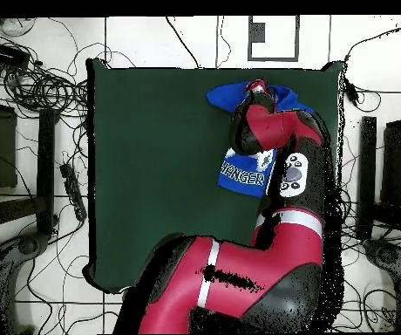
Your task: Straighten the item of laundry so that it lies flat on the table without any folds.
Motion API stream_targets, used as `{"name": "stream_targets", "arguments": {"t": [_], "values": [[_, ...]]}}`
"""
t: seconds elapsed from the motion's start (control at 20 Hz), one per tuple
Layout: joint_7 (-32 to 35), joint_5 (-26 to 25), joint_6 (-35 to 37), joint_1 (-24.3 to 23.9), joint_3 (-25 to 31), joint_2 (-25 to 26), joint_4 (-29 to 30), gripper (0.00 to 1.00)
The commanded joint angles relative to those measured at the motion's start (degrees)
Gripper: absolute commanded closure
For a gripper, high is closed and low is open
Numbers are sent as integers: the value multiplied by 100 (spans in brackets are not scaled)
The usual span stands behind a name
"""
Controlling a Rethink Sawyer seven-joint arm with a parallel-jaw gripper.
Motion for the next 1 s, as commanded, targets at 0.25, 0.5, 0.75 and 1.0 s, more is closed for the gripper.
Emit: {"name": "stream_targets", "arguments": {"t": [0.25,0.5,0.75,1.0], "values": [[-1878,340,3315,-76,583,-13,-451,100],[-1878,276,3404,-104,769,-71,-460,100],[-2073,160,3402,-129,857,-97,-479,100],[-1951,128,3257,-158,931,-133,-417,0]]}}
